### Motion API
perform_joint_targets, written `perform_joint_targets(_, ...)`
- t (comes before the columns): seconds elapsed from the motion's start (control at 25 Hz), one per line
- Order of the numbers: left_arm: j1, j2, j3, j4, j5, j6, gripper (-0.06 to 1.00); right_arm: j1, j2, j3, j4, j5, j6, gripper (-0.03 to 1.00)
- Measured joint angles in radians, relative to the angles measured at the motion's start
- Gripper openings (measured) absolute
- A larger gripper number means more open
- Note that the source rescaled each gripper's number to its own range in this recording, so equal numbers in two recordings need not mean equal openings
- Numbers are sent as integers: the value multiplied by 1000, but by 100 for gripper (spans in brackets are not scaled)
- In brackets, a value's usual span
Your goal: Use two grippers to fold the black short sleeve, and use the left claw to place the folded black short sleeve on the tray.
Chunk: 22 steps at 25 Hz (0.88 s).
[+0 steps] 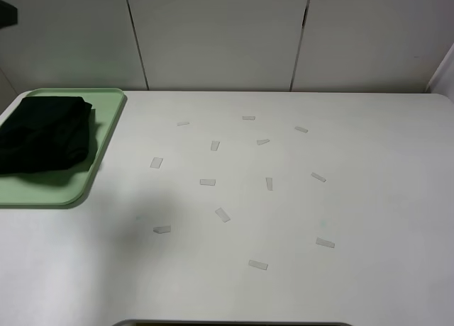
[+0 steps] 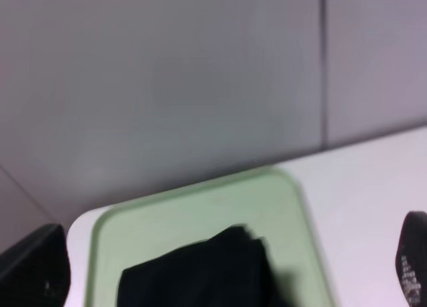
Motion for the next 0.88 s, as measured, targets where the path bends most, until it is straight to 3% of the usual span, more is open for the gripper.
perform_joint_targets(0.16, 0, -228, 23, 11, 112, -63, 98, 0, 0, 0, 0, 0, 0, 100)
perform_joint_targets(0.4, 0, -479, 24, 91, 302, -138, 98, 0, 0, 0, 0, 0, 0, 100)
perform_joint_targets(0.72, -24, -598, 25, 109, 522, -172, 98, 0, 0, 0, 0, 0, 0, 100)
perform_joint_targets(0.8, -57, -613, 26, 143, 561, -197, 98, 0, 0, 0, 0, 0, 0, 100)
perform_joint_targets(0.88, -100, -642, 26, 263, 588, -282, 98, 0, 0, 0, 0, 0, 0, 100)
